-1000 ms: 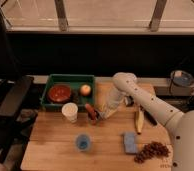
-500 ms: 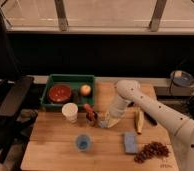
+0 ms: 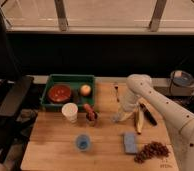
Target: Wipe table surface with towel
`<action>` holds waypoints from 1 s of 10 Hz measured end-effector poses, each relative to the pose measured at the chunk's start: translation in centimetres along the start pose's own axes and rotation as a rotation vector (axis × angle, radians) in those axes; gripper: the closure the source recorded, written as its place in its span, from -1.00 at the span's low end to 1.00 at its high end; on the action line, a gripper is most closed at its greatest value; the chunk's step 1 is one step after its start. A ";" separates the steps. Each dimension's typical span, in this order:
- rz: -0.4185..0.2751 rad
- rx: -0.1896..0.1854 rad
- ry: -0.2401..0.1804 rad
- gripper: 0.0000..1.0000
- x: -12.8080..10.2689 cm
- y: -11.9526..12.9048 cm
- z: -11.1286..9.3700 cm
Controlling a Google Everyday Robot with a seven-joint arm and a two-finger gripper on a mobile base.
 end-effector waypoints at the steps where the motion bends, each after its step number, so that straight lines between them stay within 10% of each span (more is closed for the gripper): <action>1: -0.017 0.008 0.000 1.00 0.0 -0.5 -0.2; 10: -0.095 -0.009 -0.109 1.00 -9.3 -2.3 3.3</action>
